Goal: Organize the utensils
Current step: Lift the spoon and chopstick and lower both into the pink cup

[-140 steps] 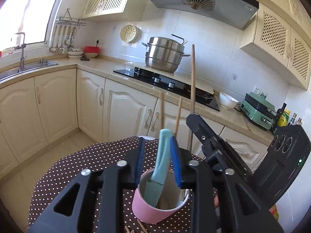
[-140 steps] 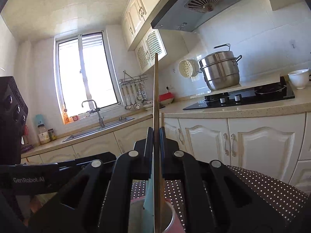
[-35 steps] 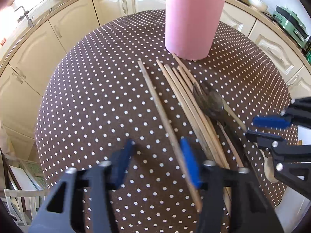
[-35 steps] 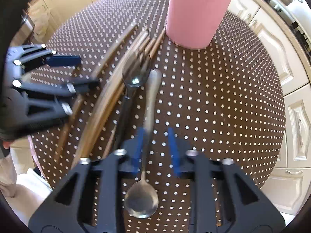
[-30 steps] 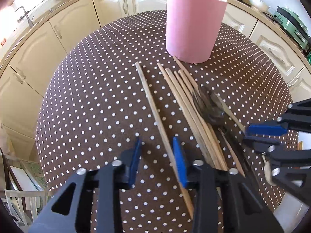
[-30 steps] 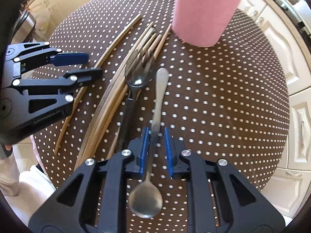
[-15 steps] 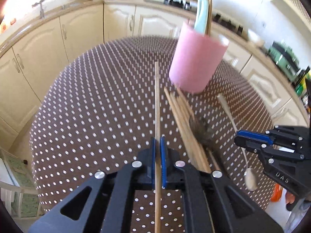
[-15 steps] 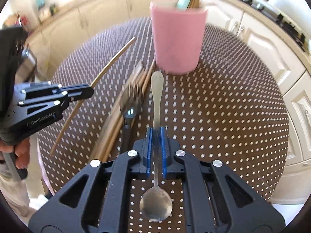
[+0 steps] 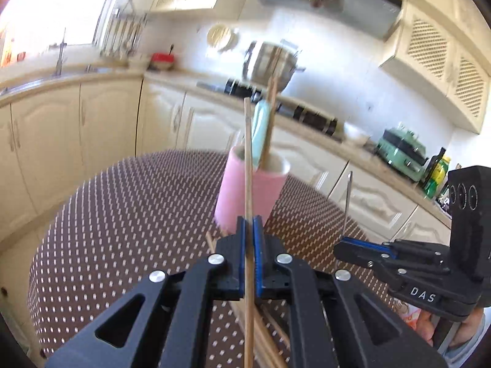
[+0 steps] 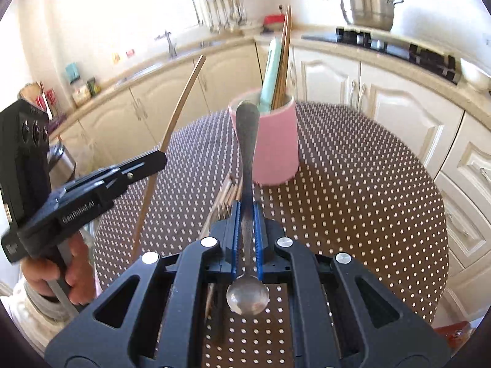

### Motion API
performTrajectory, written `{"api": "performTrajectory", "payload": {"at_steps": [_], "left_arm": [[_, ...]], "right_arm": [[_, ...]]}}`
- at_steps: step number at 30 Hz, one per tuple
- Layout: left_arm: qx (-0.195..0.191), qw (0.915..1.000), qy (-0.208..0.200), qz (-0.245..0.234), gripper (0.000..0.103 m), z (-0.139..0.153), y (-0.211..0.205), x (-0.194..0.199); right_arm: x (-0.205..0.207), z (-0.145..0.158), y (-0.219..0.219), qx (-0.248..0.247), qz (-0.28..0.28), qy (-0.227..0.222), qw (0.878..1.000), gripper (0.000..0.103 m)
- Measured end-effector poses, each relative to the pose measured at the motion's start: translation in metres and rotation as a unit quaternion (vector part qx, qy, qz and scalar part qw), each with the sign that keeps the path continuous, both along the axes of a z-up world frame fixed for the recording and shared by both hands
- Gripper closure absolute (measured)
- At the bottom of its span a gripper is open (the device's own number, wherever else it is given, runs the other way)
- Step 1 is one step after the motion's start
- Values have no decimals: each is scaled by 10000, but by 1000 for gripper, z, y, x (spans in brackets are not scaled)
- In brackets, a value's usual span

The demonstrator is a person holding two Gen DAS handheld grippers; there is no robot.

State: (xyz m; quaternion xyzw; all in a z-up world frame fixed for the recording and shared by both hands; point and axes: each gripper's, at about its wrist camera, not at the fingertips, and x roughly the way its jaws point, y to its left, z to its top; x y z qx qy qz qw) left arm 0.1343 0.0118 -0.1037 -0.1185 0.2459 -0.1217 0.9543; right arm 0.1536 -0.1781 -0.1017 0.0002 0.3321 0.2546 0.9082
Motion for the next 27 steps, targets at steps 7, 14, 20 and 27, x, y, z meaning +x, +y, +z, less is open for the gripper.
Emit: {"api": "performTrajectory", "payload": {"at_steps": [7, 14, 20, 27], "left_arm": [[103, 9928, -1190, 31, 98, 35, -21, -17], [-175, 9772, -2117, -74, 98, 63, -28, -5], [-228, 9647, -2623, 25, 98, 81, -36, 18], [-283, 9582, -2847, 66, 98, 93, -42, 56]], "right_arm": [[-10, 27, -5, 458, -153, -628, 9969, 94], [-7, 60, -14, 1079, -409, -1300, 9848, 94], [7, 82, -10, 1401, -554, -1726, 9734, 94], [36, 94, -3, 1527, -617, -1961, 9667, 94]]}}
